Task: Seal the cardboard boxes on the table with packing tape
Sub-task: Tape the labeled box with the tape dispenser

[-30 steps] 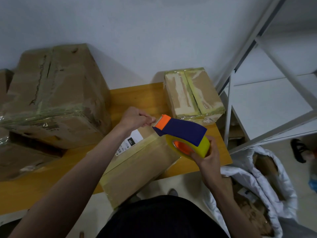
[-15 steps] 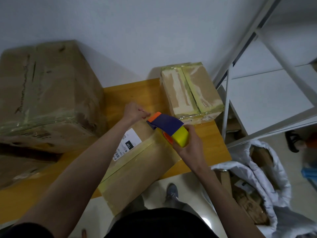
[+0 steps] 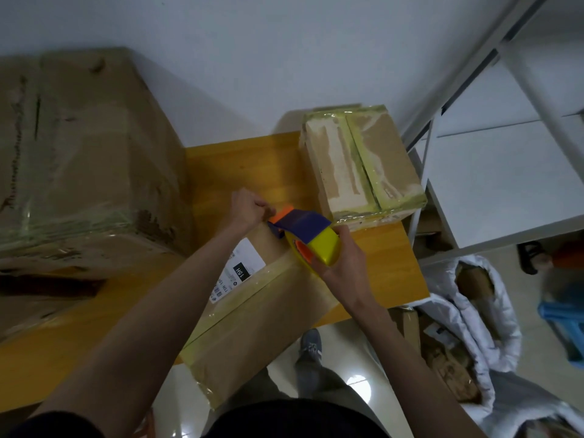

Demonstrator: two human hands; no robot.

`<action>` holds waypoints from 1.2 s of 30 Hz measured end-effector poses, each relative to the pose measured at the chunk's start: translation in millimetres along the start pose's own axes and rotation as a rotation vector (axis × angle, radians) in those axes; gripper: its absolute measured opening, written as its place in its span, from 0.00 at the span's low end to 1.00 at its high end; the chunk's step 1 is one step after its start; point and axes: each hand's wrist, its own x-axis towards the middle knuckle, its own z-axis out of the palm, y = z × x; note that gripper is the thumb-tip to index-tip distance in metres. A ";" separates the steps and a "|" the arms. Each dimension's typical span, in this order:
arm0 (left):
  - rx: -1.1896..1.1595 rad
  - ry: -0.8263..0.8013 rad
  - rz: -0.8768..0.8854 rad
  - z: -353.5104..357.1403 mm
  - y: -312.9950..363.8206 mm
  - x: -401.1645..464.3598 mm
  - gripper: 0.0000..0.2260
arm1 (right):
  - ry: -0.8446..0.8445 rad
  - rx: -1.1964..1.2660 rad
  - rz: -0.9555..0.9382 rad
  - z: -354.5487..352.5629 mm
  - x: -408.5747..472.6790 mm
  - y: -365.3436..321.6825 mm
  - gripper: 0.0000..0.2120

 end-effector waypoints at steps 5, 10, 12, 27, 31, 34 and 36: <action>-0.035 0.011 -0.046 4.0 -2.9 3.8 0.10 | 0.009 0.029 0.013 1.7 -2.1 -0.1 0.24; -0.071 -0.062 -0.105 4.2 -7.9 9.4 0.17 | 0.031 -0.022 0.040 6.6 -0.2 8.2 0.25; -0.077 -0.102 -0.124 5.9 -9.6 11.3 0.17 | 0.041 -0.028 0.043 7.3 -0.7 9.2 0.27; 0.087 -0.113 -0.065 19.5 -11.1 0.7 0.27 | 0.112 -0.033 0.039 -3.6 -17.3 19.1 0.33; 0.043 -0.092 -0.058 22.1 -13.7 -3.8 0.26 | 0.135 -0.023 0.037 -20.5 -45.6 31.3 0.33; 0.032 -0.033 -0.026 24.5 -16.9 -5.8 0.23 | 0.148 -0.002 0.064 -31.6 -62.0 37.8 0.32; 0.048 0.022 0.004 28.9 -12.2 -8.8 0.12 | 0.145 -0.005 0.062 -31.9 -62.7 38.6 0.31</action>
